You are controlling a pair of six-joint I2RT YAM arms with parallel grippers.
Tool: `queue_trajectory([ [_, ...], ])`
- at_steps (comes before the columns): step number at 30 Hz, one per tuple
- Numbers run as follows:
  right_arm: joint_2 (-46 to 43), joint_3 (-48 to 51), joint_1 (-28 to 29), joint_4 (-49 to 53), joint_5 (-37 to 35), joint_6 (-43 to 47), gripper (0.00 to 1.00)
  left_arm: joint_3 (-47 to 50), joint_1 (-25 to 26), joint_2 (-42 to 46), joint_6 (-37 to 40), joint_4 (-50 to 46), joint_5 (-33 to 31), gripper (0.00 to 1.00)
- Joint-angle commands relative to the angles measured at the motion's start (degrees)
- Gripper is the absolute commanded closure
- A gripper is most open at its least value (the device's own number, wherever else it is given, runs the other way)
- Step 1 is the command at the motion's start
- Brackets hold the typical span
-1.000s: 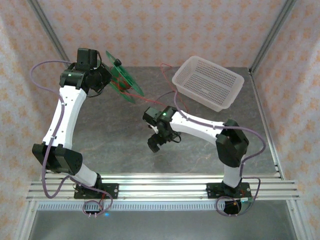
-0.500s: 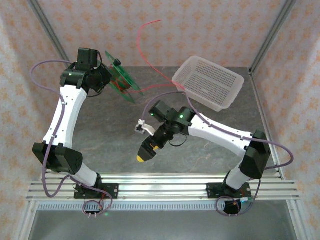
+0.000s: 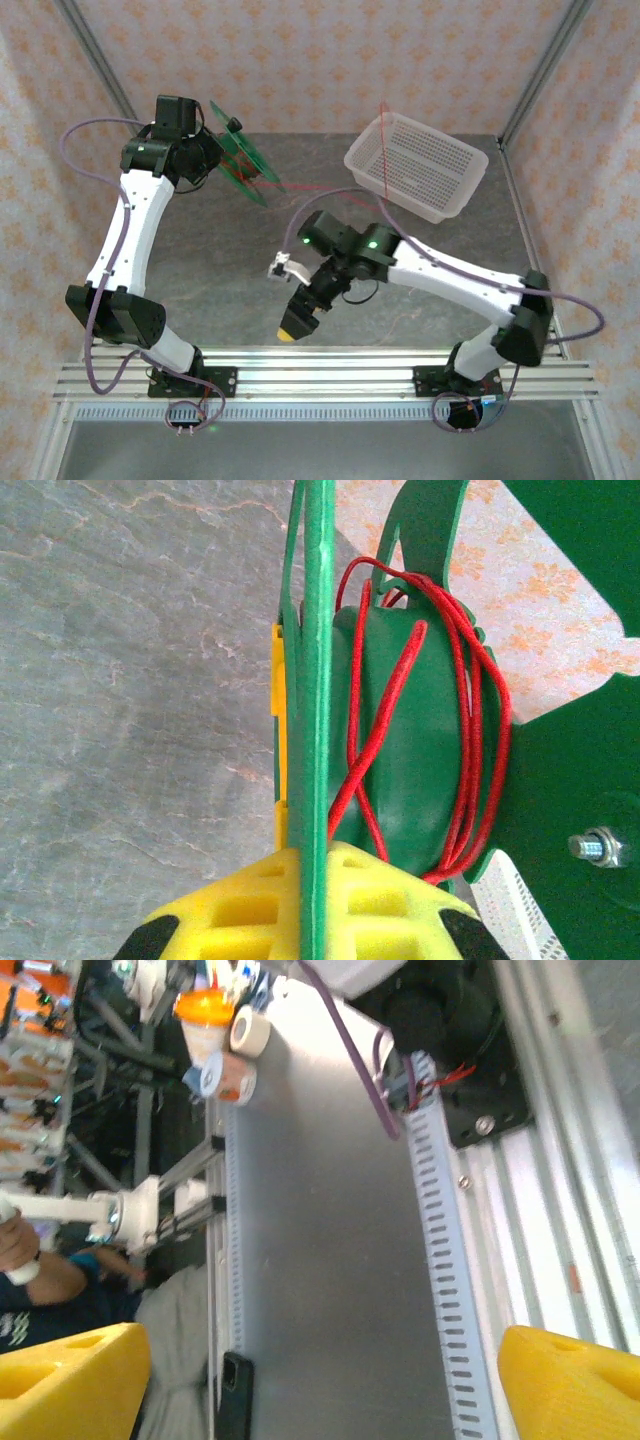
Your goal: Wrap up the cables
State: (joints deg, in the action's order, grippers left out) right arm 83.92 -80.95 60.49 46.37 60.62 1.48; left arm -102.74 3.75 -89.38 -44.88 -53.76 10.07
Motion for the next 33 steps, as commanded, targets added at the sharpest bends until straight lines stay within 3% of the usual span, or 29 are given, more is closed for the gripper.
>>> queue_trajectory([
  [1, -10.07, -1.69, -0.91, -6.91, -13.03, -6.24, 0.13, -2.07, -0.13, 1.12, 1.24, 1.81, -2.33, 1.00],
  [4, -15.43, -3.28, -3.02, -9.57, -23.28, -11.31, 0.13, -0.96, -0.19, 1.66, 1.20, 2.12, -2.38, 1.00],
  [7, -18.20, -4.79, -8.89, -7.97, -32.13, -16.03, 0.17, -0.38, -0.21, 2.15, 1.16, 2.36, -2.10, 1.00],
  [9, -18.79, -4.80, -12.99, -5.25, -37.96, -18.10, 0.25, -0.35, -0.17, 2.45, 1.11, 2.27, -2.07, 1.00],
  [12, -19.73, -1.64, -19.91, -3.63, -41.35, -21.71, 0.30, -0.80, -0.17, 2.72, 1.53, 1.56, -1.75, 1.00],
  [16, -21.64, 4.84, -28.93, -6.38, -40.31, -25.82, 0.27, -1.49, -0.15, 3.38, 2.38, 0.46, -1.32, 1.00],
  [19, -21.73, 6.13, -32.15, -6.88, -41.55, -24.45, 0.24, -1.69, -0.19, 3.97, 2.87, -0.15, -1.01, 1.00],
  [25, -18.74, 4.16, -34.12, -9.91, -37.60, -19.12, 0.23, -1.15, -0.06, 4.96, 3.20, -0.54, 0.43, 1.00],
  [33, -11.00, -0.09, -34.82, -10.59, -35.85, -16.92, 0.39, -0.14, -0.06, 6.15, 3.67, -0.71, 1.85, 1.00],
])
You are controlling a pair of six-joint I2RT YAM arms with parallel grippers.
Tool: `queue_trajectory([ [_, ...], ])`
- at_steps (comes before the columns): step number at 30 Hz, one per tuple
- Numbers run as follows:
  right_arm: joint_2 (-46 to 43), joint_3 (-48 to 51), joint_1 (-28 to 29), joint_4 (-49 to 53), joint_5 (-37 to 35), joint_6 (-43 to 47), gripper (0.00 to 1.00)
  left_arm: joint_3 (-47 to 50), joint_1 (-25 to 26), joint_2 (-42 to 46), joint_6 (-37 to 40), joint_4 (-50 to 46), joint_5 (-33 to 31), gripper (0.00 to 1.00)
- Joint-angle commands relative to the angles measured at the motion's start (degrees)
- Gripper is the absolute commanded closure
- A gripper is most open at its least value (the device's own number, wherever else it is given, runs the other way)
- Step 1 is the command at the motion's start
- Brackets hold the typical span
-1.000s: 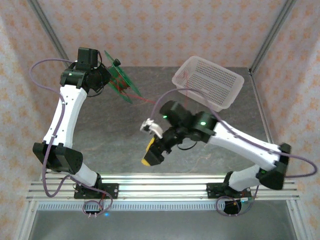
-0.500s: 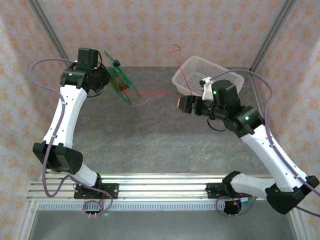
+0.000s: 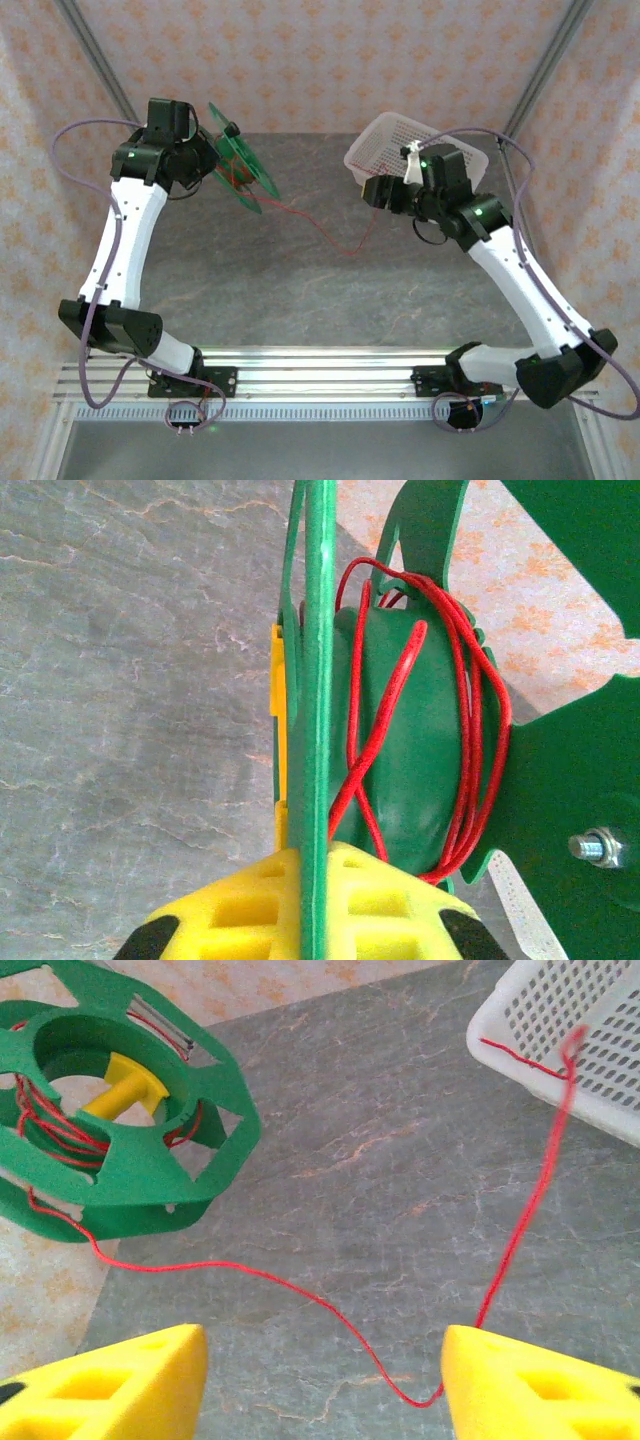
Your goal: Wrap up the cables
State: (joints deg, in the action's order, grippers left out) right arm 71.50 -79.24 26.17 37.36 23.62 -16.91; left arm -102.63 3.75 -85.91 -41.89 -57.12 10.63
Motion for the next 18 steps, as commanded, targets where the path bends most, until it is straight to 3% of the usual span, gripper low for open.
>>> queue_trajectory([
  [1, 1.93, -1.96, -0.51, -1.52, 0.85, 1.52, 0.40, -0.12, -0.08, 2.83, 0.73, 2.73, 1.40, 1.00],
  [12, 3.59, -0.22, -1.48, -1.51, -2.24, 0.67, 0.40, 0.57, -0.07, 3.37, 0.50, 3.44, 1.89, 1.00],
  [14, 4.25, 0.14, -1.65, -2.40, -1.54, 0.46, 0.52, 0.47, -0.12, 3.39, 0.49, 3.42, 2.03, 1.00],
  [16, 4.78, 0.07, -1.65, -2.66, -0.62, 0.13, 0.77, 0.41, -0.09, 3.51, 0.49, 3.47, 2.16, 1.00],
  [18, 4.68, 0.01, -1.70, -2.89, -0.44, -0.21, 0.90, 0.29, -0.06, 3.46, 0.54, 3.33, 2.10, 1.00],
])
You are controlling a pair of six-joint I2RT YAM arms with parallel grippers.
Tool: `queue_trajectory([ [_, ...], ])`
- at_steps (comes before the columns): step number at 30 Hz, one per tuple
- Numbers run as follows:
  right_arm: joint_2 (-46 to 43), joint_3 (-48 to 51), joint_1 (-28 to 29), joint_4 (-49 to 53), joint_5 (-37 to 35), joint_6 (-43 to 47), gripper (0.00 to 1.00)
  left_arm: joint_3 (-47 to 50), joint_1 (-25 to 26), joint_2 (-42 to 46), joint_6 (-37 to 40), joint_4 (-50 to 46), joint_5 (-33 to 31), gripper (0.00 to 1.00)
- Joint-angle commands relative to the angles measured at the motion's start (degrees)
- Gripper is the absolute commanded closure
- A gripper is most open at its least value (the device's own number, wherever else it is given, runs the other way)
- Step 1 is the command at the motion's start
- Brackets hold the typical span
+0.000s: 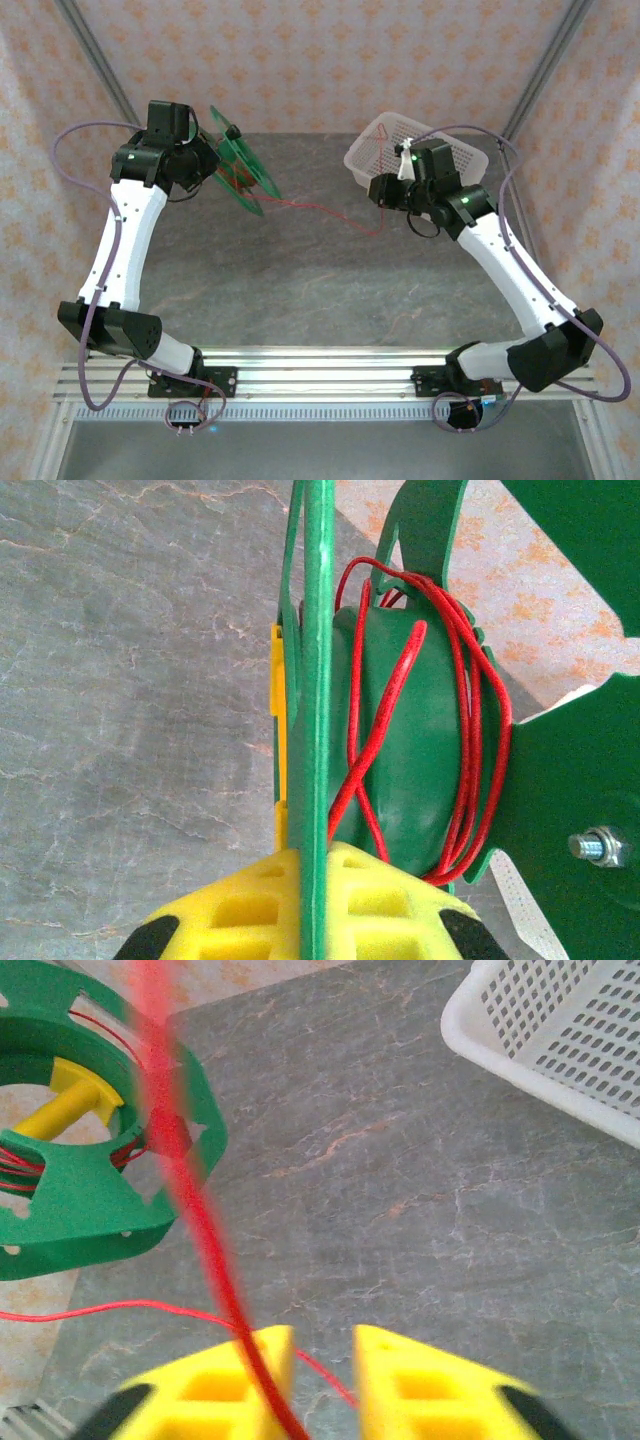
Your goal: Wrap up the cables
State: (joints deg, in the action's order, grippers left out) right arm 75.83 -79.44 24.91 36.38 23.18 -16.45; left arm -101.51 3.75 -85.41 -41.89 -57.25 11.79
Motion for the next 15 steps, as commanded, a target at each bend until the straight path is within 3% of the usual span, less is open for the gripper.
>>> queue_trajectory([
  [1, 0.13, 0.32, -0.44, -2.00, -0.04, -0.82, 0.97, -0.94, -0.06, 2.92, 0.58, 3.35, 0.95, 1.00],
  [5, -1.19, 1.08, -0.46, -1.01, -4.03, -0.51, 1.00, -1.15, -0.67, 2.90, 0.20, 3.68, 3.98, 1.00],
  [12, -2.06, 7.63, -1.96, 2.89, -20.19, 1.09, 1.00, -8.02, -5.41, 2.34, 1.70, -1.63, 14.32, 1.00],
  [15, -1.17, 10.07, -4.69, 3.31, -21.16, 0.06, 1.00, -10.40, -7.81, 2.14, 1.77, -3.70, 18.61, 1.00],
])
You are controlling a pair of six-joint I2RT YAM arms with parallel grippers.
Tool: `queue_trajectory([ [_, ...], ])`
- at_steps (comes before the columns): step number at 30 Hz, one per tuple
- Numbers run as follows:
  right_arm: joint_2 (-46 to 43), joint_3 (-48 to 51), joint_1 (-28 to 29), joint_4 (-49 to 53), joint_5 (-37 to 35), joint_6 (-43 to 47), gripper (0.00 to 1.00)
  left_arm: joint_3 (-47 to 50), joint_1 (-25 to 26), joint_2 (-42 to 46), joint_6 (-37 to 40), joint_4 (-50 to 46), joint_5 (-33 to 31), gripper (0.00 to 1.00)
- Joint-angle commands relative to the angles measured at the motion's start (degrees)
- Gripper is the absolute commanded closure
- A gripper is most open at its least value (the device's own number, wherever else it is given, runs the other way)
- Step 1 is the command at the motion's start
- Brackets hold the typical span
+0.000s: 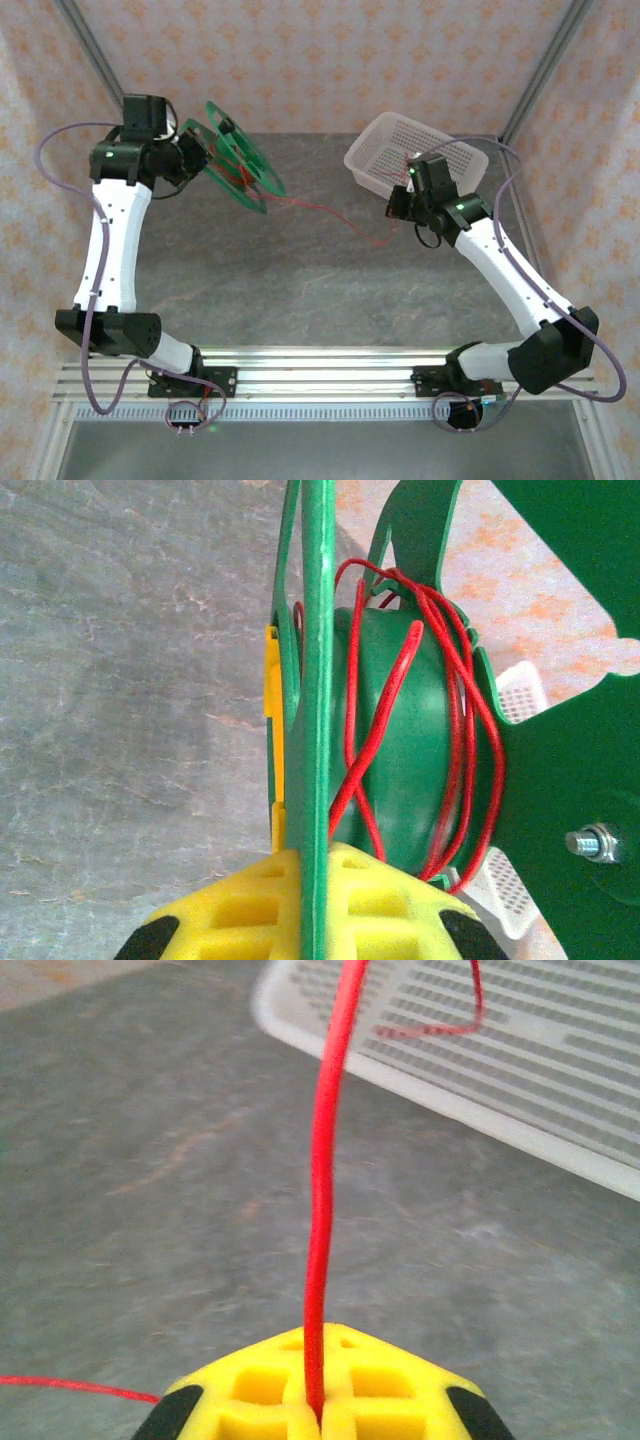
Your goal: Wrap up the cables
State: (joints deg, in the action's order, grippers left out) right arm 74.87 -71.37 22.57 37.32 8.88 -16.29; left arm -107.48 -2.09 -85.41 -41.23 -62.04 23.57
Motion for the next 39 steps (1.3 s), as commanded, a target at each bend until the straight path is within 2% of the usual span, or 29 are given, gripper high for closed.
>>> queue_trajectory([
  [1, 0.04, 2.67, -3.02, 2.13, -6.98, -0.55, 1.00, -4.54, -2.51, 2.17, 0.94, 1.23, 8.01, 1.00],
  [17, 7.99, 4.18, -10.23, -0.48, -3.00, -3.46, 1.00, -1.90, -7.00, 4.52, -7.12, 9.31, 25.88, 1.00],
  [27, 13.72, 1.50, -12.27, -1.29, -1.06, -4.01, 1.00, 3.40, -6.87, 6.14, -13.57, 17.53, 32.62, 1.00],
  [31, 17.55, -1.50, -13.39, -1.22, -0.90, -3.62, 1.00, 3.65, -4.07, 5.79, -11.77, 18.14, 34.99, 1.00],
  [36, 21.06, -5.00, -15.37, -0.83, -0.79, -2.94, 1.00, 1.33, 1.84, 4.34, -5.36, 12.98, 35.14, 1.00],
  [39, 21.56, -5.97, -17.12, -0.65, -0.73, -2.47, 1.00, -0.56, 5.72, 3.20, 1.05, 7.29, 34.55, 1.00],
])
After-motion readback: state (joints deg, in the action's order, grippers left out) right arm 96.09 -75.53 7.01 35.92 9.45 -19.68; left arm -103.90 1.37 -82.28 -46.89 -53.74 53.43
